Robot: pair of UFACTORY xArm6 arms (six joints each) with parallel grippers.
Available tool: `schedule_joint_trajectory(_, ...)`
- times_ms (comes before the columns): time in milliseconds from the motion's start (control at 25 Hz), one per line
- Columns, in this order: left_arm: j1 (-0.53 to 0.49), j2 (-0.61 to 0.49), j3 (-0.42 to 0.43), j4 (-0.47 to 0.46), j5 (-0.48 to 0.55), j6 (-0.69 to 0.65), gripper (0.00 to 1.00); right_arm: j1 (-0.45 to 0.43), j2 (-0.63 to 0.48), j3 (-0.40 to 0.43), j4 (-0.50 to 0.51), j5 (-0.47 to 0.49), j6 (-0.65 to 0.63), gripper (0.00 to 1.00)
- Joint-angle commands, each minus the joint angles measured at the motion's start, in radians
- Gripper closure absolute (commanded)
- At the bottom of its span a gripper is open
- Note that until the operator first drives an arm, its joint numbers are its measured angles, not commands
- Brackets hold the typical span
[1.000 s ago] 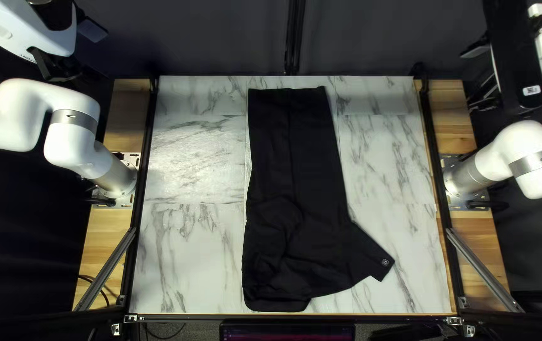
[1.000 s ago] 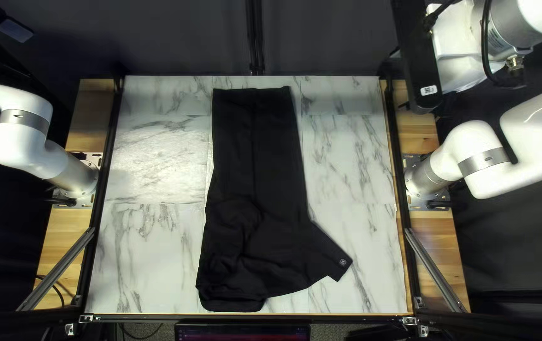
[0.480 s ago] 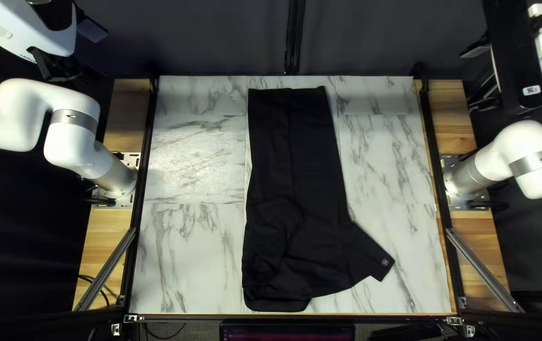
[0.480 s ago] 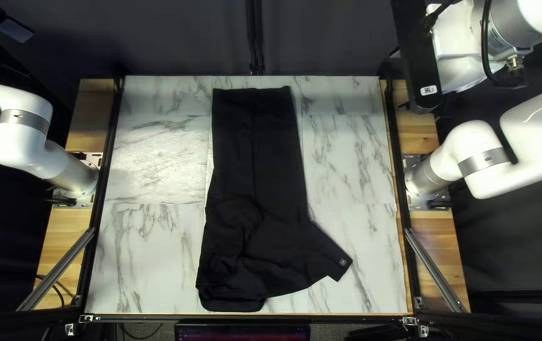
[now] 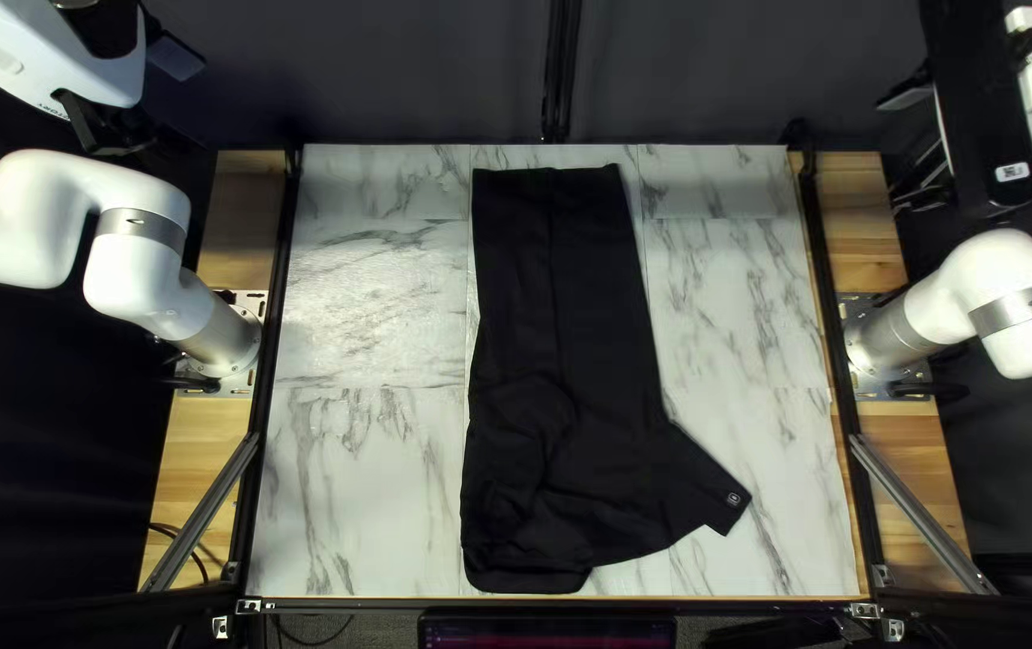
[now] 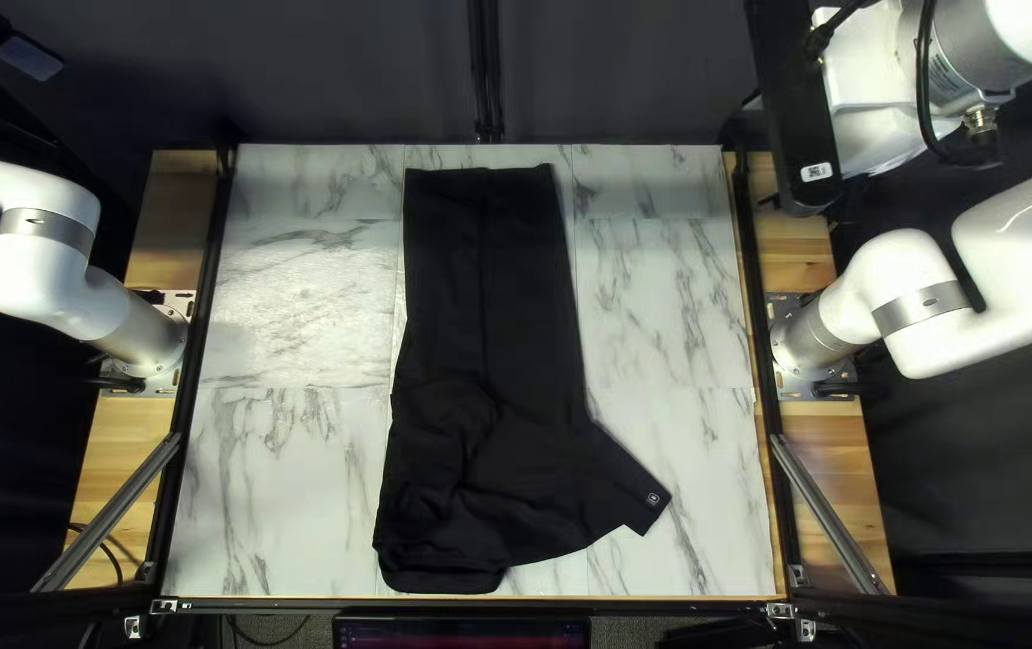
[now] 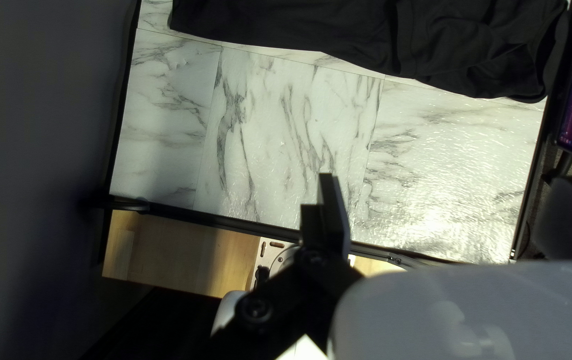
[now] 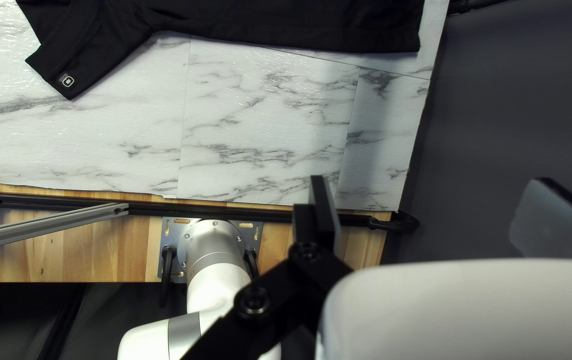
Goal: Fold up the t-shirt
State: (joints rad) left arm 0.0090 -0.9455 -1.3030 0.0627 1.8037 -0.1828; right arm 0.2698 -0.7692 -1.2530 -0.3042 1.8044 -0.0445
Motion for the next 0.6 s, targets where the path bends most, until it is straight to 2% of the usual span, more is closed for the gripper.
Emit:
schedule_joint_trajectory(40, 0.0, 0.0, 0.0, 0.0, 0.0, 0.0, 0.0, 0.0, 0.0, 0.0, 0.0, 0.0, 0.0, 0.0)
schedule_joint_trajectory(320, 0.0, 0.0, 0.0, 0.0, 0.0, 0.0, 0.0, -0.01, -0.019, -0.018, -0.022, 0.01, -0.008, 0.0)
schedule_joint_trajectory(400, 0.0, 0.0, 0.0, 0.0, 0.0, 0.0, 0.0, 0.017, -0.033, -0.02, -0.043, 0.01, 0.025, 0.0)
schedule_joint_trajectory(600, 0.0, 0.0, 0.0, 0.0, 0.0, 0.0, 0.0, 0.06, -0.078, 0.062, -0.063, -0.03, 0.11, 0.0)
